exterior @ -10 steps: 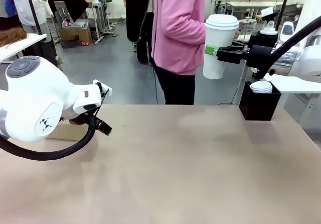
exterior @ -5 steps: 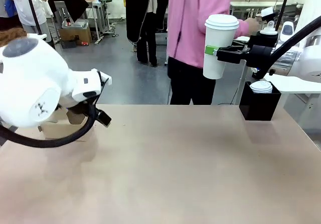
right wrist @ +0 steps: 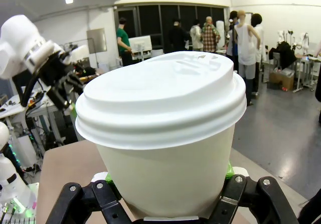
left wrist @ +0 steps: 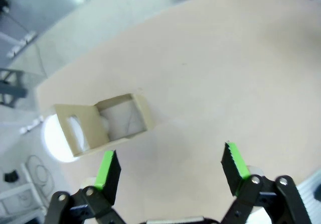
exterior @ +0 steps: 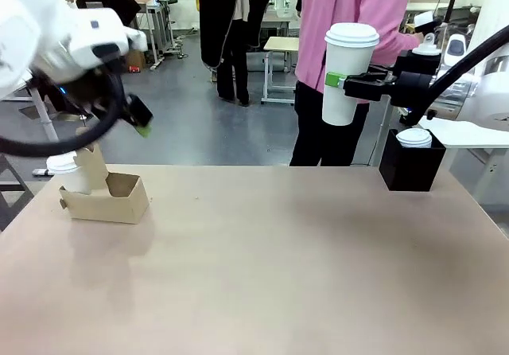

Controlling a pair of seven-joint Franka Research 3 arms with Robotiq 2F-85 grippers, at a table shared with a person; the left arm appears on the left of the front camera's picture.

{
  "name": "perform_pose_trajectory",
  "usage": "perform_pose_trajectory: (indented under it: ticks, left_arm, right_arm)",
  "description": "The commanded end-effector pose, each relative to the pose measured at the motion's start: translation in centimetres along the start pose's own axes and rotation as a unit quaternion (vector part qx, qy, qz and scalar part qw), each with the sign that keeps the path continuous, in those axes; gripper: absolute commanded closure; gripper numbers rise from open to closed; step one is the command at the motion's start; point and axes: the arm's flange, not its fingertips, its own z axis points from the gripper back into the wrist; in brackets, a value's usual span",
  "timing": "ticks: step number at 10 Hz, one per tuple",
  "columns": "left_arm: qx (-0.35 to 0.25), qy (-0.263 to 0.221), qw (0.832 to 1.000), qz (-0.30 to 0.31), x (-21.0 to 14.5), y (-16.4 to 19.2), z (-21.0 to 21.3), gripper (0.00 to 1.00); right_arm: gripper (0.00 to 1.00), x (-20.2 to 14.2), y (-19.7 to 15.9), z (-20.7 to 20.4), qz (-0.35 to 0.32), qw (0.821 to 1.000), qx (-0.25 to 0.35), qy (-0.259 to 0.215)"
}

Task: Pour a drink into a cup and package it in a carrier.
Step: Position the Cup Carrier in the center of the table.

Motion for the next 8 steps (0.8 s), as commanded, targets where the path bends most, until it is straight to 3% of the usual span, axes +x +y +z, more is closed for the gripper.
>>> perform_pose_trajectory:
  ticks: [1, 4, 7, 8]
  left_arm:
    - [0.020, 0.020, 0.998, 0.063, 2.1, 3.9, -1.6, 0.00]
    - [0.030, 0.054, 0.991, 0.121, 2.6, 8.7, -5.1, 0.00]
    - [0.044, 0.085, 0.982, 0.163, 2.7, 10.7, -7.4, 0.00]
    - [0.027, 0.071, 0.989, 0.128, 1.6, 10.7, -7.2, 0.00]
  right_arm:
    - [0.20, 0.1, 0.1, -0.2, 0.003, 1.000, -0.005, 0.001]
    - [0.20, 0.1, 0.1, -0.2, 0.003, 1.000, -0.005, 0.001]
    - [0.20, 0.1, 0.1, -0.2, 0.003, 1.000, -0.005, 0.001]
    - [0.20, 0.1, 0.1, -0.2, 0.003, 1.000, -0.005, 0.001]
